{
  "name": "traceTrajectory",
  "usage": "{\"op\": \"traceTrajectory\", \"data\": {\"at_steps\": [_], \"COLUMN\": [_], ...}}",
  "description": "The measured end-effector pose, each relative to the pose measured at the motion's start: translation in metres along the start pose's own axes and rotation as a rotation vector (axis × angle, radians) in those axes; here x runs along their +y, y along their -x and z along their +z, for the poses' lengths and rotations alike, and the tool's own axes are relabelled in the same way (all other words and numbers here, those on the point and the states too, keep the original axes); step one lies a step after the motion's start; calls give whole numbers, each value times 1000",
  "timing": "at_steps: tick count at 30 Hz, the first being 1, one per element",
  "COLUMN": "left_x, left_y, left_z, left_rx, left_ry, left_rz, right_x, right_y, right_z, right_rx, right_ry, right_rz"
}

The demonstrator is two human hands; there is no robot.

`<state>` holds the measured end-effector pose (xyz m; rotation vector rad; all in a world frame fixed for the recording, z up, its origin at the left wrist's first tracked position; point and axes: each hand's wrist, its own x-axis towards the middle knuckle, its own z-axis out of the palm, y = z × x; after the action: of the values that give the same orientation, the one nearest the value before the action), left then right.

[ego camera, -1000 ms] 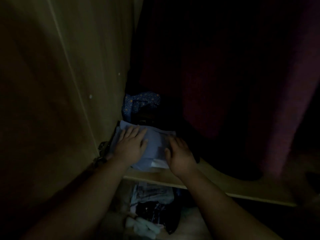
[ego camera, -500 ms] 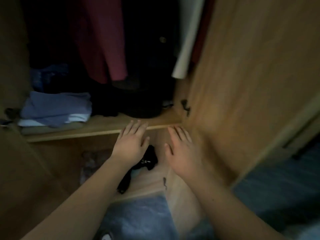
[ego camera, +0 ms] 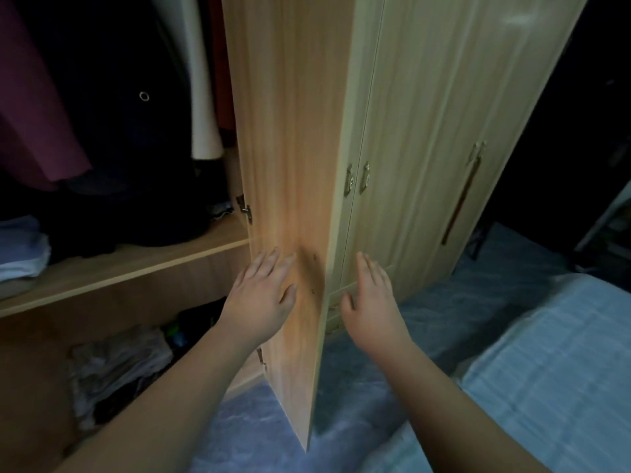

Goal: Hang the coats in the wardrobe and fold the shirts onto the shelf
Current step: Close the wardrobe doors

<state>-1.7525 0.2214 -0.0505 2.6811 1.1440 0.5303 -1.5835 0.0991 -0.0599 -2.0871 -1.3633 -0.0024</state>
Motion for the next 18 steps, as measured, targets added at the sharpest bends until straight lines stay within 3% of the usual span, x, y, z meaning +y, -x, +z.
{"op": "traceTrajectory", "data": {"at_steps": [5,10,14,18], "left_x": [-17,-45,-76,-118], "left_y": [2,25,52,80], "left_z": [-22,-42,-47,-50], "left_rx": [43,70,131,153], "left_ry": [3,7,0,-21], "left_rz": [-52,-146,-226,-326], "right_x": [-25,-50,-81,-130], "right_y": [-42,-29,-8,11], "right_z": [0,20,44,85], "right_rx": [-106,-126,-178,-247], "right_ry": [-146,-396,-408,-368], "right_rz": [33,163,102,-121]}}
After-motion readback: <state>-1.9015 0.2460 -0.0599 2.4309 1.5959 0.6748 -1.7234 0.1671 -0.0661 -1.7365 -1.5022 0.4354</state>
